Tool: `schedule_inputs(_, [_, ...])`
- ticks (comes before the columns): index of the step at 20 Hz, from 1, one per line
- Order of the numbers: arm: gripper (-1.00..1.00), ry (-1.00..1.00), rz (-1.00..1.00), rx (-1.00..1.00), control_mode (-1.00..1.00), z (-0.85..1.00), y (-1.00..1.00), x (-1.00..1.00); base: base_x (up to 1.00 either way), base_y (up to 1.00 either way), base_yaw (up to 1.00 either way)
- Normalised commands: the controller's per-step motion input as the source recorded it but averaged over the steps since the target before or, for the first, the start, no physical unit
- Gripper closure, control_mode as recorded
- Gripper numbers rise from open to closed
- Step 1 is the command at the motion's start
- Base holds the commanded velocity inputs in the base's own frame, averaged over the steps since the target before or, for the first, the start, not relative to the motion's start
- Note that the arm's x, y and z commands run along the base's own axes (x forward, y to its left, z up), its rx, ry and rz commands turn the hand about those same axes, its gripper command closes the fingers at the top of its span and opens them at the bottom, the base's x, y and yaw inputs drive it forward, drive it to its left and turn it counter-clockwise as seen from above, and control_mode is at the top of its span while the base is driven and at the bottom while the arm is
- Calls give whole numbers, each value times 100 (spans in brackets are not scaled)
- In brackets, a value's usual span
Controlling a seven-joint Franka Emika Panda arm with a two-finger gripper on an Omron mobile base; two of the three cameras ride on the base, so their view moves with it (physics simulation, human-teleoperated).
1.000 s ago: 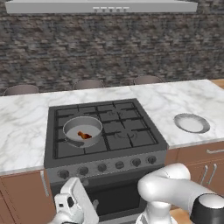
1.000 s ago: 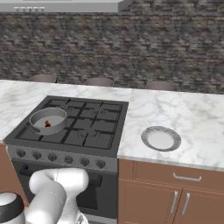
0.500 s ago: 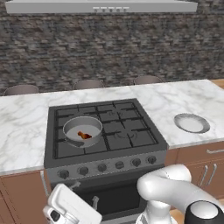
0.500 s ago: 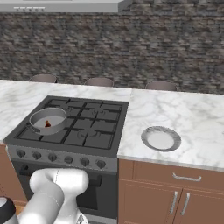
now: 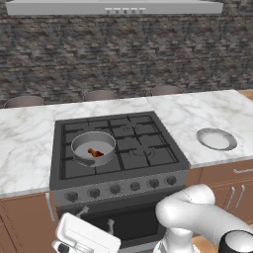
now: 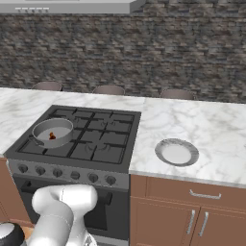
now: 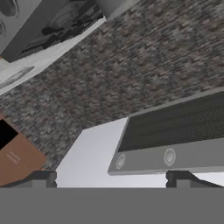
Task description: Retrieve the frozen meat and place it in the pot on a burner. Then turn the burner on.
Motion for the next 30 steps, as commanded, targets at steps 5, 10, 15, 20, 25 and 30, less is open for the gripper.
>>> schedule_inputs(5, [-100,28,13,-4,-100,12,-32,1,0,0,0])
schedule_inputs(10, [-100,53,8,0,-100,1,-9,0,0,0,0])
schedule_inputs(15, [-100,53,9,0,-100,-10,-5,12,0,0,0])
schedule_inputs(20, [-100,47,5,-1,-100,-3,0,23,0,0,0])
schedule_inputs(25, [-100,1,0,0,-100,-13,3,0,0,0,0])
schedule_inputs(30, [-100,-21,-19,19,-100,-23,17,0,0,0,0])
